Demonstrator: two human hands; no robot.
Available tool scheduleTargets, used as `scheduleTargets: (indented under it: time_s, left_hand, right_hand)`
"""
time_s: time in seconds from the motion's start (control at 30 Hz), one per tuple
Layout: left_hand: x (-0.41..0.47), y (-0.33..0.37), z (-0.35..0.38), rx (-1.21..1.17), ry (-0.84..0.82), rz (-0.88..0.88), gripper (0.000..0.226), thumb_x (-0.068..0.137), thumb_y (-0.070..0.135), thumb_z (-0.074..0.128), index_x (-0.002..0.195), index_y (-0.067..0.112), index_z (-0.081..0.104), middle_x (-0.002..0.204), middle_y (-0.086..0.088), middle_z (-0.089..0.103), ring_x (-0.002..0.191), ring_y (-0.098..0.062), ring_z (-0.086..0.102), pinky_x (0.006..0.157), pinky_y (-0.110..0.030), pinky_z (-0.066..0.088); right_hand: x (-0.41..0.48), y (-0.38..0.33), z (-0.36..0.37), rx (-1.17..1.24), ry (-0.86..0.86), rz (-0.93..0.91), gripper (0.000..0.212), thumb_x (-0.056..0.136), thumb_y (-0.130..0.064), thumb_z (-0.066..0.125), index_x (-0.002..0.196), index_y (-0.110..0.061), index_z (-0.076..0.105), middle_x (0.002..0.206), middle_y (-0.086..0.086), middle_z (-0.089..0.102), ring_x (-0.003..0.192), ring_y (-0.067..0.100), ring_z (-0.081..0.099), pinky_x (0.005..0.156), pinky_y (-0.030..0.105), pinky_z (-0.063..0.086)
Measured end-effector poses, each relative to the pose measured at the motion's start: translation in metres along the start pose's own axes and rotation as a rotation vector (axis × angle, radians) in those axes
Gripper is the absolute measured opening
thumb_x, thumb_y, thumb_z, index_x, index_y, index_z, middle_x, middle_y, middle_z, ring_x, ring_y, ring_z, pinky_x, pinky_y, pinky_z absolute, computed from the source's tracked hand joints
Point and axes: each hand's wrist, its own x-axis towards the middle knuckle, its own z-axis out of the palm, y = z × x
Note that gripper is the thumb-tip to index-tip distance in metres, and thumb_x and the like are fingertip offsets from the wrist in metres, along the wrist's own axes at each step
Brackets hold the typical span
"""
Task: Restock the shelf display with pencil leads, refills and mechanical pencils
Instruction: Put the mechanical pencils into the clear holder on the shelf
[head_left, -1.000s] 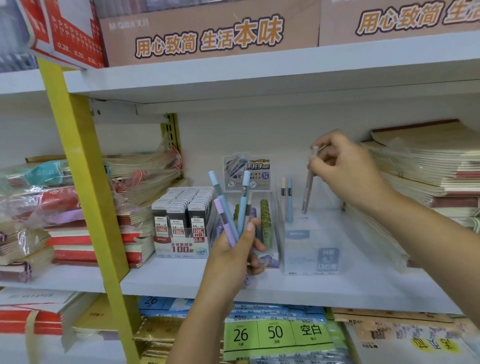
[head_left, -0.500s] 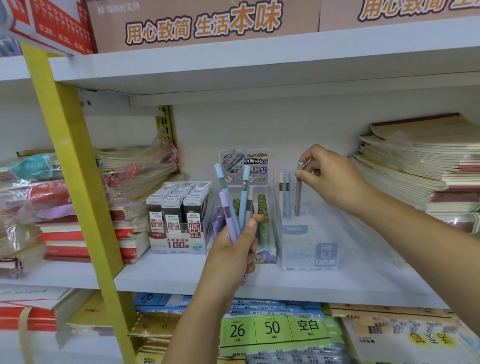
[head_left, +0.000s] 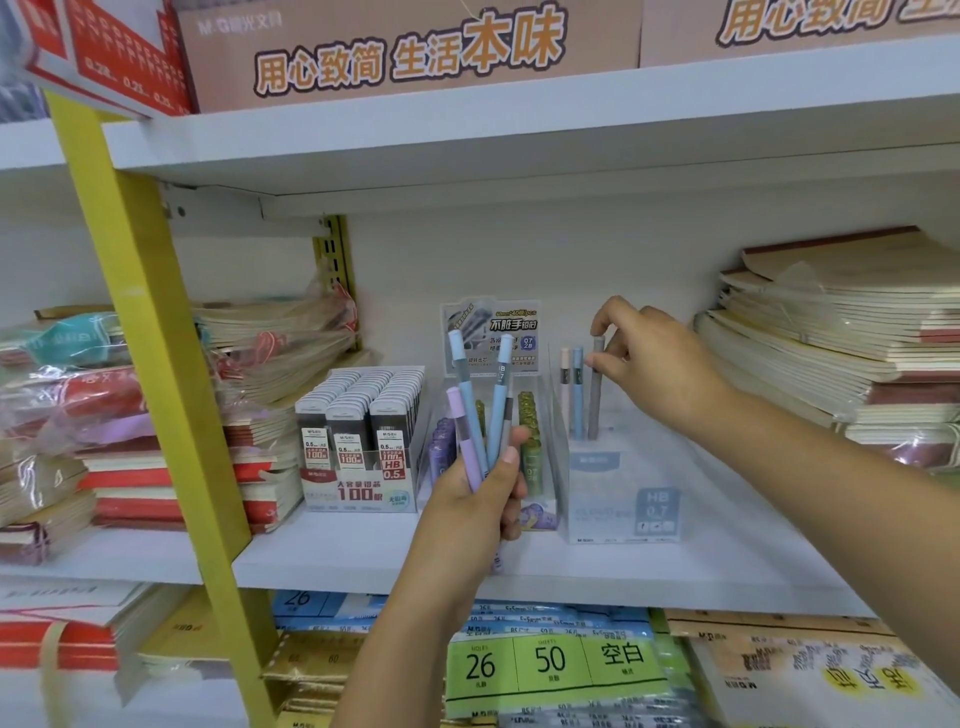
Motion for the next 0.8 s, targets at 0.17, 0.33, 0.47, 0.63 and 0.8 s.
scheduleTargets:
  time_s: [0.17, 0.33, 0.47, 0.63, 0.8]
  left_hand:
    - [-0.001, 0.001, -0.001, 0.006, -0.004, -0.004, 0.028, 0.103, 0.029, 0.05, 0.103, 0.042, 0.075, 0.073, 0.002, 0.056, 0.057, -0.011, 0.044, 0.058, -0.027, 0.042]
    - [-0.004, 0.005, -0.004, -0.027, -0.05, -0.026, 0.025, 0.102, 0.032, 0.051, 0.107, 0.039, 0.074, 0.07, 0.0, 0.058, 0.056, -0.012, 0.049, 0.055, -0.023, 0.047]
    - [-0.005, 0.009, -0.004, -0.117, -0.127, -0.034, 0.025, 0.094, 0.036, 0.056, 0.113, 0.035, 0.073, 0.068, 0.003, 0.052, 0.054, -0.009, 0.041, 0.052, -0.021, 0.041]
    - [-0.007, 0.008, -0.001, -0.162, -0.176, -0.049, 0.032, 0.087, 0.039, 0.061, 0.115, 0.027, 0.074, 0.07, 0.002, 0.053, 0.055, -0.01, 0.039, 0.05, -0.02, 0.038]
    - [-0.008, 0.007, -0.001, -0.141, -0.194, -0.083, 0.032, 0.089, 0.041, 0.061, 0.109, 0.019, 0.073, 0.073, 0.0, 0.06, 0.057, -0.01, 0.047, 0.052, -0.021, 0.043]
  right_hand:
    - [0.001, 0.004, 0.003, -0.125, -0.096, -0.001, 0.021, 0.09, -0.023, 0.062, 0.11, -0.019, 0.06, 0.098, 0.002, 0.067, 0.106, 0.018, 0.046, 0.077, 0.031, 0.041]
    - [-0.002, -0.008, -0.005, -0.215, -0.073, -0.078, 0.028, 0.096, -0.022, 0.053, 0.123, -0.02, 0.061, 0.112, 0.0, 0.066, 0.111, 0.019, 0.043, 0.085, 0.028, 0.035]
    - [-0.022, -0.039, -0.018, 0.382, -0.054, 0.043, 0.016, 0.094, -0.029, 0.058, 0.105, -0.029, 0.069, 0.088, -0.014, 0.072, 0.085, -0.004, 0.058, 0.068, 0.004, 0.038]
    - [-0.037, -0.065, -0.023, 0.906, -0.309, 0.151, 0.024, 0.088, -0.023, 0.068, 0.107, -0.036, 0.063, 0.09, -0.013, 0.075, 0.085, -0.007, 0.067, 0.069, 0.002, 0.044]
    - [-0.038, -0.061, -0.023, 0.906, -0.26, 0.265, 0.013, 0.087, -0.017, 0.069, 0.097, -0.024, 0.065, 0.084, 0.004, 0.074, 0.069, 0.006, 0.066, 0.062, 0.024, 0.049]
